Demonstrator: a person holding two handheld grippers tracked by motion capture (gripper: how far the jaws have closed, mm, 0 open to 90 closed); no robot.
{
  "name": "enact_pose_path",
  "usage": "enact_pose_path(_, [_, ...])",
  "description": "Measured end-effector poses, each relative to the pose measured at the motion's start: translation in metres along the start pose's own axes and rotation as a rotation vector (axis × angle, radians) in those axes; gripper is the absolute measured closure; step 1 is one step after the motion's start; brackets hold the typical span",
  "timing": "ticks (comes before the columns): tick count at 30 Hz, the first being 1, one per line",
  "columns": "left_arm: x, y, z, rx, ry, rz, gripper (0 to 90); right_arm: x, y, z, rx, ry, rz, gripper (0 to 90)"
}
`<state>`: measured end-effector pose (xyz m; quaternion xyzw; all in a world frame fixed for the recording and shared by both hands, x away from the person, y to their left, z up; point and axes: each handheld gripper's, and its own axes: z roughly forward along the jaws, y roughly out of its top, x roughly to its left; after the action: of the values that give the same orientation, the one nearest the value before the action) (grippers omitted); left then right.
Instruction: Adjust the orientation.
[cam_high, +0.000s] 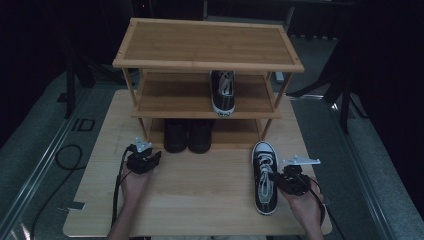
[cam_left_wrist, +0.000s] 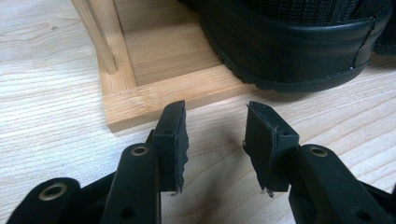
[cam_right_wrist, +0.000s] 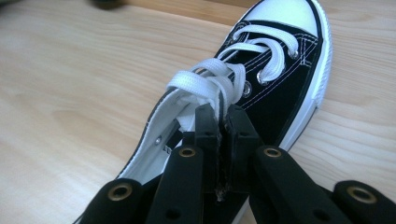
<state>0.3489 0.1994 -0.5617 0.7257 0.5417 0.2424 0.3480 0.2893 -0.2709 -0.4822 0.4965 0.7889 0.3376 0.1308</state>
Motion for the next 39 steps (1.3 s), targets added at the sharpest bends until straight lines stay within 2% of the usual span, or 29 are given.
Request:
enact_pose_path(4, [0.0,0.0,0.0,0.003,0.001,0.003,59.0,0.005,0.003,0.003,0.008,0.066,-0.042,85.7])
enact_pose_path(5, [0.0,0.0,0.0,0.003,0.001,0.003,59.0,0.005,0.003,0.003,0.008,0.066,-0.042,85.7])
enact_pose_path(6, [-0.001,0.0,0.001,0.007,0.003,0.007,59.0,0.009,0.006,0.005,0.013,0.101,-0.076,85.7])
enact_pose_path(8, [-0.001,0.0,0.001,0.009,0.004,0.01,59.0,0.009,0.007,0.006,0.016,0.116,-0.08,85.7])
enact_pose_path(9, [-0.002,0.0,0.001,0.009,0.004,0.012,59.0,0.011,0.008,0.008,0.022,0.15,-0.095,85.7])
enact_pose_path(10, [-0.002,0.0,0.001,0.009,0.004,0.012,59.0,0.011,0.008,0.008,0.022,0.15,-0.095,85.7])
enact_pose_path(11, [-0.002,0.0,0.001,0.009,0.004,0.012,59.0,0.013,0.009,0.009,0.031,0.161,-0.107,85.7])
enact_pose_path(12, [-0.002,0.0,0.001,0.01,0.003,0.012,59.0,0.014,0.01,0.012,0.045,0.203,-0.123,85.8])
enact_pose_path(13, [-0.001,0.0,0.001,0.011,0.003,0.012,59.0,0.015,0.01,0.014,0.054,0.209,-0.135,85.7])
enact_pose_path(18, [-0.002,0.0,0.001,0.01,0.003,0.013,58.9,0.013,0.012,0.017,0.08,0.205,-0.153,85.6])
enact_pose_path(22, [-0.002,0.0,0.001,0.011,0.003,0.013,58.9,0.014,0.012,0.015,0.116,0.174,-0.177,83.8])
enact_pose_path(27, [-0.002,0.0,0.001,0.011,0.002,0.013,58.7,0.014,0.016,0.015,0.157,0.169,-0.172,80.6])
enact_pose_path(32, [-0.001,0.001,0.001,0.013,0.001,0.012,58.6,0.019,0.017,0.014,0.213,0.122,-0.19,78.0])
enact_pose_path(39, [-0.002,0.001,0.002,0.016,0.001,0.014,58.6,0.021,0.017,0.019,0.234,0.091,-0.209,79.9])
